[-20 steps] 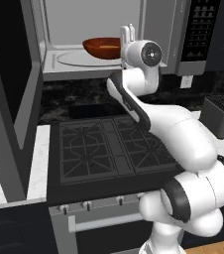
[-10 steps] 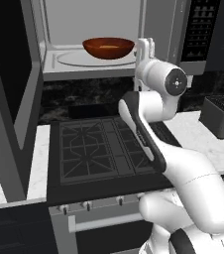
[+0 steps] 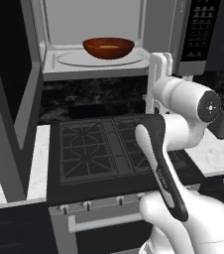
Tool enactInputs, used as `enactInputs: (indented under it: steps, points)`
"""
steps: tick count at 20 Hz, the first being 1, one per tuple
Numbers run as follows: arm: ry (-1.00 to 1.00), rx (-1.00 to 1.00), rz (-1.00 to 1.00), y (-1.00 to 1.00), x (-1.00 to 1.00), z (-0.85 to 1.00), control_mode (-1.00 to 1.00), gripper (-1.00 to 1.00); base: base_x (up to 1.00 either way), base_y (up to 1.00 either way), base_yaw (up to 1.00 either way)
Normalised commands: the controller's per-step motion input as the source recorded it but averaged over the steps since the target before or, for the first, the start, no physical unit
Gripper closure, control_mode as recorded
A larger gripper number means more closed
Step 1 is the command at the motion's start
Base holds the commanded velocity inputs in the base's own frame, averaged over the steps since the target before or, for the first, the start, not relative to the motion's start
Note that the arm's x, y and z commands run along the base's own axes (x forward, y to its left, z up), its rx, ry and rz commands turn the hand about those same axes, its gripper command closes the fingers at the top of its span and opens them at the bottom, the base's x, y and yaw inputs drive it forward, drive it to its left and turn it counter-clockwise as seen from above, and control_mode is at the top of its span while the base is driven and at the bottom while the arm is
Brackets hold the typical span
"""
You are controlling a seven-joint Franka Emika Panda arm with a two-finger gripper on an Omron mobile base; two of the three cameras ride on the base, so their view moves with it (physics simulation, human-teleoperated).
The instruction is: Open the microwave, place the bowl with waffle inside the microwave, then close the microwave door and turn it on.
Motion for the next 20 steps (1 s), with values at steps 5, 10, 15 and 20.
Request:
enactInputs:
  steps: [5,10,15,20]
  points:
    - [0.14,0.01,0.04,0.00,-1.00,0.00,-1.00,-1.00,0.00,0.00,0.00]
    - [0.12,0.00,0.06,0.00,-1.00,0.00,-1.00,-1.00,0.00,0.00,0.00]
    - [0.03,0.00,0.07,0.00,-1.00,0.00,-1.00,-1.00,0.00,0.00,0.00]
    - [-0.05,0.00,0.06,0.00,-1.00,0.00,-1.00,-1.00,0.00,0.00,0.00]
